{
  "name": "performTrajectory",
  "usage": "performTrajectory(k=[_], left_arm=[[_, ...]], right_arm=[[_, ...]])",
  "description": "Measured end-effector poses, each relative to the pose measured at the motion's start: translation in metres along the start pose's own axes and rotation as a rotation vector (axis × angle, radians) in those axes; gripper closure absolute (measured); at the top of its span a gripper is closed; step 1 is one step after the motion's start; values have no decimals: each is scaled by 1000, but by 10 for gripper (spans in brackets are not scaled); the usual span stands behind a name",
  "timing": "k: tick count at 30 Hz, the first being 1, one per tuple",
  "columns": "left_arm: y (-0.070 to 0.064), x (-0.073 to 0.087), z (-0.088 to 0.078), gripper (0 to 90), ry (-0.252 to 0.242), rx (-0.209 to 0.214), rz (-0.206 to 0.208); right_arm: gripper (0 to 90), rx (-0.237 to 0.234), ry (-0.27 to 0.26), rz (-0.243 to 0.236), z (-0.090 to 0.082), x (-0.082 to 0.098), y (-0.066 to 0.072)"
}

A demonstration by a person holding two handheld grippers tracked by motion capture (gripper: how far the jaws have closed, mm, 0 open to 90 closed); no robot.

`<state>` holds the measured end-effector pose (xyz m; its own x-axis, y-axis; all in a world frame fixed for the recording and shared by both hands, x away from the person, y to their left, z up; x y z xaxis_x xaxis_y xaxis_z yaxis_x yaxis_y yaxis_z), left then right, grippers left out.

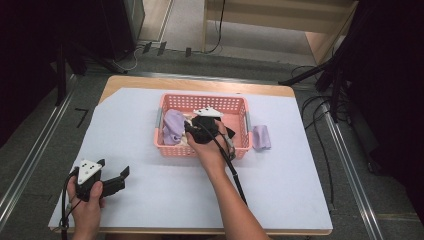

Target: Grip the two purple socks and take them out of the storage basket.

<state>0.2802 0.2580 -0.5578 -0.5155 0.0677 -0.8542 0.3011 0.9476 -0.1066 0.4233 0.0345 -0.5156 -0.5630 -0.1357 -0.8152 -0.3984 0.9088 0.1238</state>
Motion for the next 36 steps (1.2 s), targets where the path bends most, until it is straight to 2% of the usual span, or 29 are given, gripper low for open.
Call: performTrajectory(k=[1,2,3,4,5,8,16,20,30,34,36], left_arm=[[0,0,0,132,1,0,2],[0,0,0,133,1,0,3],[0,0,0,132,-1,0,3],[0,0,0,132,2,0,3],[0,0,0,132,2,0,3],[0,0,0,133,2,1,-1],[0,0,0,132,3,1,1],[0,0,0,133,3,1,2],[0,0,0,133,3,0,1],[0,0,0,133,0,2,-1],[0,0,0,133,0,1,-1]], right_arm=[[647,5,10,-6,2,1,2],[647,15,54,-20,8,6,6],[648,26,74,-33,11,9,8],[648,26,74,-33,11,9,8],[649,47,99,-47,17,12,11],[649,54,130,-44,21,14,15],[617,49,166,-53,27,16,24],[560,36,188,-13,29,16,27],[545,28,270,-8,36,19,37],[574,26,364,21,41,24,41],[631,42,408,10,42,27,40]])
Point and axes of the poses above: each handheld gripper's, and its own axes: z roughly forward along the jaws, x roughly out of its underside, y roughly to its left, the point moved 10 cm from there along z, roughly forward along the jaws, and after that the axes turned 6 degrees about x, right-handed, at the moved point
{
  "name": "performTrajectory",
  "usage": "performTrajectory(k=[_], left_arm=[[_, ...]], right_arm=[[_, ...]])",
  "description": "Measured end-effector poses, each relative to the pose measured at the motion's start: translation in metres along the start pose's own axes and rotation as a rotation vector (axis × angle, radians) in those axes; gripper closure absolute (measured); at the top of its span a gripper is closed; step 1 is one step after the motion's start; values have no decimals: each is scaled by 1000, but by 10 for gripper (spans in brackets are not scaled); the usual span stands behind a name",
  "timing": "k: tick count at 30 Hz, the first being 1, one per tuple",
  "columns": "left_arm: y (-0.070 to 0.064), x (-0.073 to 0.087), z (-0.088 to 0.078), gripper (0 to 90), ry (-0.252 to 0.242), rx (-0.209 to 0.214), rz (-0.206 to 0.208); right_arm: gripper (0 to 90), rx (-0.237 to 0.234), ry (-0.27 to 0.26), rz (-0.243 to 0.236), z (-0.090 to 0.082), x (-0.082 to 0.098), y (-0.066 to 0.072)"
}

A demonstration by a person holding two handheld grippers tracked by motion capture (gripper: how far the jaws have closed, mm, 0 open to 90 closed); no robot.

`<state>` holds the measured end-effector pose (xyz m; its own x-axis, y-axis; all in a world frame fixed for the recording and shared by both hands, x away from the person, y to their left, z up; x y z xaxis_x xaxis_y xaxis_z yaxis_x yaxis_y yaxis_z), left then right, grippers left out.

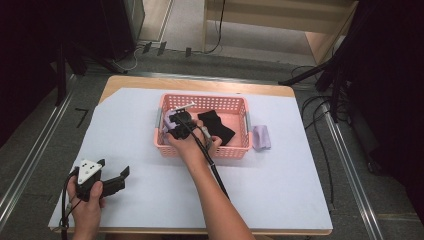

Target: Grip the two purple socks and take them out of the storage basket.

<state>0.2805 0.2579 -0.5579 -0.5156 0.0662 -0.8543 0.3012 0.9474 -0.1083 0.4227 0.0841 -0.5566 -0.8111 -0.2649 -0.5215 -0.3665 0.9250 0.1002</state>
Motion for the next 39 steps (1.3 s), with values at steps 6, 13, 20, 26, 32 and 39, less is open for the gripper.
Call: performTrajectory(k=[6,13,20,26,32,39], left_arm=[[0,0,0,133,1,2,1],[0,0,0,133,2,1,3],[0,0,0,133,4,-1,4],[0,0,0,133,6,0,4],[0,0,0,133,6,1,6],[0,0,0,133,6,1,6]], right_arm=[[846,31,-58,-34,-3,0,-5],[854,5,-273,-15,-23,-10,-9],[855,-25,-470,3,-50,-19,-14],[855,-59,-627,20,-72,-24,-24],[855,-46,-731,15,-84,-24,-36],[854,0,-809,12,-92,-26,-56]])
Point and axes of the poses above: each handheld gripper's, and its own axes: z roughly forward along the jaws, x roughly out of its underside, y roughly to its left, the point moved 10 cm from there along z, roughly forward along the jaws, and after that the axes turned 6 degrees about x, right-handed, at the moved point
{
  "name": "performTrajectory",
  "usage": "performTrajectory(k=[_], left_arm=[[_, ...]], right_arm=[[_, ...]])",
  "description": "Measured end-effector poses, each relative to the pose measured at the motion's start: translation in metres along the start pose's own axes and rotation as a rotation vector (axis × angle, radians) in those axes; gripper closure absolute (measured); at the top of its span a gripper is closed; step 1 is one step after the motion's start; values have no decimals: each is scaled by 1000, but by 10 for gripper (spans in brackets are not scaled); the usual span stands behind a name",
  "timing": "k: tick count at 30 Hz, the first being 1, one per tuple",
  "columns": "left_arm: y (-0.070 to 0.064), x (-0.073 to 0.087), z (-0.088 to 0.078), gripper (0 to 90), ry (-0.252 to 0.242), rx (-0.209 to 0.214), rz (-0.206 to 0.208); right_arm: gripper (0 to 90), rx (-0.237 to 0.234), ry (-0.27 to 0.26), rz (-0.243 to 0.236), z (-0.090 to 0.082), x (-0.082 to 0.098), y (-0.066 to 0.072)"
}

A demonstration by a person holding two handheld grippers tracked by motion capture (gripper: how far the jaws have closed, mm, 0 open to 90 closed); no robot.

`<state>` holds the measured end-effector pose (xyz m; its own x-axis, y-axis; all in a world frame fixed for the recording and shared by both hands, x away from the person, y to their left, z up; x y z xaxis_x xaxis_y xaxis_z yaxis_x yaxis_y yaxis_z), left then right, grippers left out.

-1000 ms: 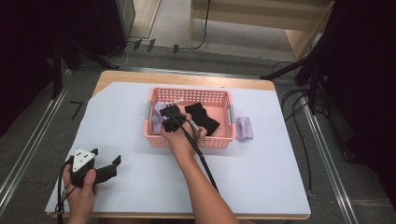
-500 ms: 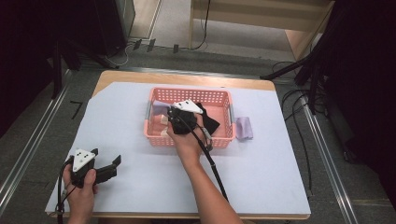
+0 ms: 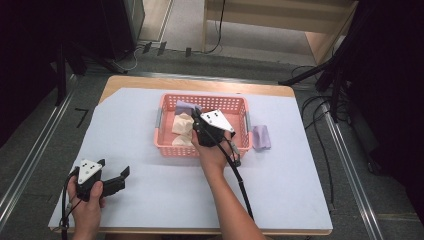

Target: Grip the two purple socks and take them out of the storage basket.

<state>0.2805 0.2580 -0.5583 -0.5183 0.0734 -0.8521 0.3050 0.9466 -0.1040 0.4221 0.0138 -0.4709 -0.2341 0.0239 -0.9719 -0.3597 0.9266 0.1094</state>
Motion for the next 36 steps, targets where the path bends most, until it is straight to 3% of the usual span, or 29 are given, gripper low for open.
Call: performTrajectory(k=[4,15,19,21,23,24,25,27,36], left_arm=[[0,0,0,133,2,1,0],[0,0,0,132,2,1,-2],[0,0,0,132,1,0,-1],[0,0,0,132,1,0,0],[0,0,0,132,1,-1,-2],[0,0,0,132,1,-1,0],[0,0,0,132,1,-2,1],[0,0,0,132,1,-2,0],[0,0,0,132,0,-2,0]], right_arm=[[853,-4,-24,12,-2,-3,-8],[853,40,-102,14,-15,-17,-43],[853,66,-124,21,-22,-21,-62],[853,90,-132,36,-28,-24,-77],[853,98,-135,44,-29,-25,-83],[853,118,-141,59,-32,-27,-93],[853,118,-141,59,-32,-27,-93],[853,146,-151,56,-36,-30,-108],[853,225,-148,60,-48,-28,-144]])
Point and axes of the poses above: each handheld gripper's, and its own axes: z roughly forward along the jaws, x roughly out of its underside, y roughly to its left, the point moved 10 cm from there along z, roughly forward along the jaws, and after that the axes turned 6 degrees about x, right-handed, at the moved point
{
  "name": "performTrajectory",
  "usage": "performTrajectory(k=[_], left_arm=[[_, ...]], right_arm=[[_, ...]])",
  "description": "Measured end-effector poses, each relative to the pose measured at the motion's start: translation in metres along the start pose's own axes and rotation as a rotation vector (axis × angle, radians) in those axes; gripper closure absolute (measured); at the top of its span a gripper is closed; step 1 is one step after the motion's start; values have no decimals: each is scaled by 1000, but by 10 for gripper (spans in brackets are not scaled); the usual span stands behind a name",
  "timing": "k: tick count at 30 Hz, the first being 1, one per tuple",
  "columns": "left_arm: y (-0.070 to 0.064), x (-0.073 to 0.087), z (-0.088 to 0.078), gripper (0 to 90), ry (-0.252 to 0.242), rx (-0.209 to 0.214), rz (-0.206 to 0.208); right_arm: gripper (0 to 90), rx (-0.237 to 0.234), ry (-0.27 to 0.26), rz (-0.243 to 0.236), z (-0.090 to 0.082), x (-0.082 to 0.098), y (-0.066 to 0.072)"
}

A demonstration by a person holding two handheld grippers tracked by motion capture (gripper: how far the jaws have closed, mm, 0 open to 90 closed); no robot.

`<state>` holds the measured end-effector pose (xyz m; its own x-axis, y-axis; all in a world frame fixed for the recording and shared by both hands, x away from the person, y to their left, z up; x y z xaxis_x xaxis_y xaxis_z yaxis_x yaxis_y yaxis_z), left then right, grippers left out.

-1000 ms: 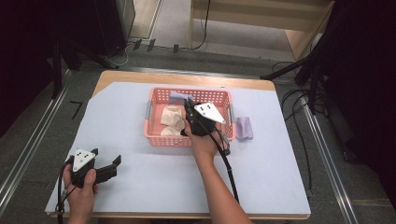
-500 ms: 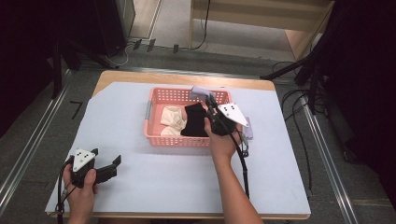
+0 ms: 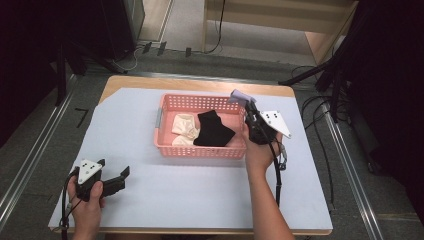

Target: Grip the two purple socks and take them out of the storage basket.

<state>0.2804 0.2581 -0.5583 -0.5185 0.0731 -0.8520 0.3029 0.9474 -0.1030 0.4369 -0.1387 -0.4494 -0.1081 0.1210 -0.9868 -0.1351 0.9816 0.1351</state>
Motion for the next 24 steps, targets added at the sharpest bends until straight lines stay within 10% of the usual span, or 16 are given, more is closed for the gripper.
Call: performTrajectory(k=[14,24], left_arm=[[0,0,0,133,2,-4,5],[0,0,0,132,-3,-2,5]], right_arm=[[852,183,85,37,-10,35,-79],[761,160,178,111,-15,65,-94]])
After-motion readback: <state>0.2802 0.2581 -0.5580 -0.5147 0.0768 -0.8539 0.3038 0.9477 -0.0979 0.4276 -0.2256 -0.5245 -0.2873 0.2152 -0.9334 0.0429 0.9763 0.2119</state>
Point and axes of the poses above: each handheld gripper's, and its own axes: z roughly forward along the jaws, x roughly out of its underside, y roughly to its left, the point moved 10 cm from there along z, roughly forward along the jaws, and after that the axes turned 6 degrees about x, right-handed, at the moved point
